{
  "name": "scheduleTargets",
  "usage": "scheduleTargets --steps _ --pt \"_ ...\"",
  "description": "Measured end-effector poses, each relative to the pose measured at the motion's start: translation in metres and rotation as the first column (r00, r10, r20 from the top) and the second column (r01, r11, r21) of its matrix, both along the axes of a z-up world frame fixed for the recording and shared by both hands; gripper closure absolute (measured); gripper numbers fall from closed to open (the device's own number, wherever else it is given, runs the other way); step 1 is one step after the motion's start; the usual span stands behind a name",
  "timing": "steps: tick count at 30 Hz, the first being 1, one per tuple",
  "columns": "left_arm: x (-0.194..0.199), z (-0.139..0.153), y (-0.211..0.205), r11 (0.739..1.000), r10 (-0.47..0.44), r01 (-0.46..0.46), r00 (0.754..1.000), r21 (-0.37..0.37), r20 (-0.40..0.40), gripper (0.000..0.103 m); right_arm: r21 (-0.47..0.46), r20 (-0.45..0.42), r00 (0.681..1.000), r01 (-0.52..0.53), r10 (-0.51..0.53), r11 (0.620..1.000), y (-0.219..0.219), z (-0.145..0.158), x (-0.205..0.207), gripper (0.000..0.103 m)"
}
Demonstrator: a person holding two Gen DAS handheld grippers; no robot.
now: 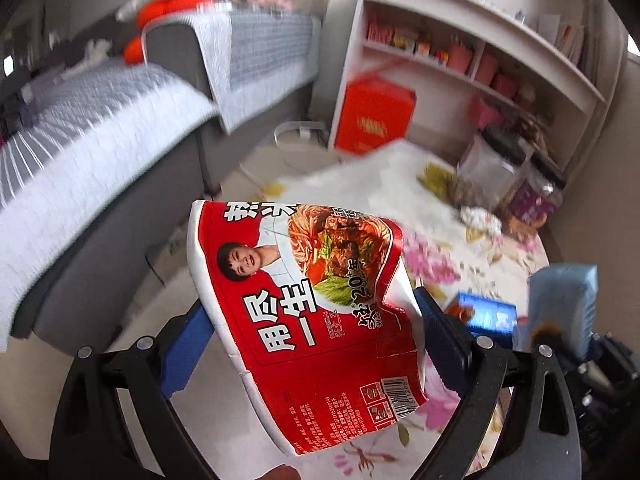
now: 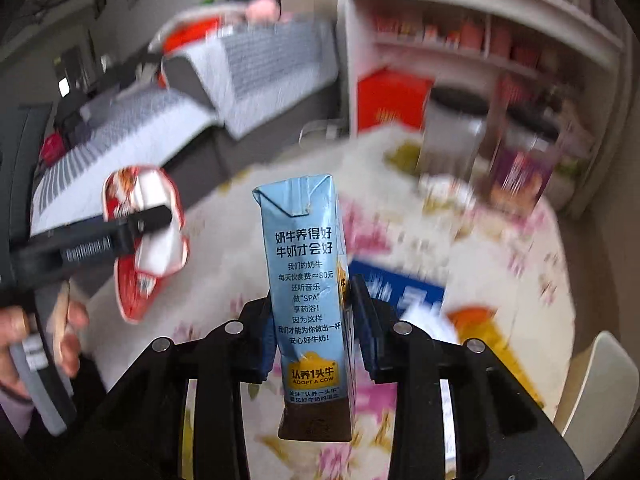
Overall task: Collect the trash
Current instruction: 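Grasp the red snack bag with the left tool while the right tool grasps the milk carton, then carry the milk carton over the wastebasket and open the right tool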
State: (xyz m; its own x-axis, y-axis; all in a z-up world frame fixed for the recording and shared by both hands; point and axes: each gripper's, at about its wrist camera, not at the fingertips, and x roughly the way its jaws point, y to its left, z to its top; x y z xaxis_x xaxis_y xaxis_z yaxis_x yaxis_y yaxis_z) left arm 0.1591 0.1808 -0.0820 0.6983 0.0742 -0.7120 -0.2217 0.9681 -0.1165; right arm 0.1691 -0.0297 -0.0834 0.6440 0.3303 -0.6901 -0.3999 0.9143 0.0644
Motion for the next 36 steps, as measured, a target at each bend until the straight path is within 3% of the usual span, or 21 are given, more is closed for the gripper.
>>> scheduleTargets --steps 5,10,23,36 --pt "-0.013 0.015 -0.017 0.993 0.029 -0.045 0.989 0.106 0.147 0.011 0.004 0.124 0.991 0.043 -0.043 0.999 0.002 0.013 -0.009 0.071" --pt "-0.020 0.023 -0.031 0.987 0.038 -0.070 0.977 0.147 0.211 0.011 -0.005 0.207 0.975 0.083 -0.080 0.997 0.002 0.020 -0.020 0.071" --pt "-0.031 0.047 -0.065 0.985 -0.004 -0.045 0.960 0.167 0.279 0.011 0.053 0.276 0.942 0.182 -0.190 0.982 -0.022 0.038 -0.032 0.071" --pt "-0.030 0.060 -0.098 0.983 -0.066 0.015 0.958 0.183 0.278 0.011 0.077 0.313 0.904 0.282 -0.292 0.956 -0.056 0.051 -0.042 0.071"
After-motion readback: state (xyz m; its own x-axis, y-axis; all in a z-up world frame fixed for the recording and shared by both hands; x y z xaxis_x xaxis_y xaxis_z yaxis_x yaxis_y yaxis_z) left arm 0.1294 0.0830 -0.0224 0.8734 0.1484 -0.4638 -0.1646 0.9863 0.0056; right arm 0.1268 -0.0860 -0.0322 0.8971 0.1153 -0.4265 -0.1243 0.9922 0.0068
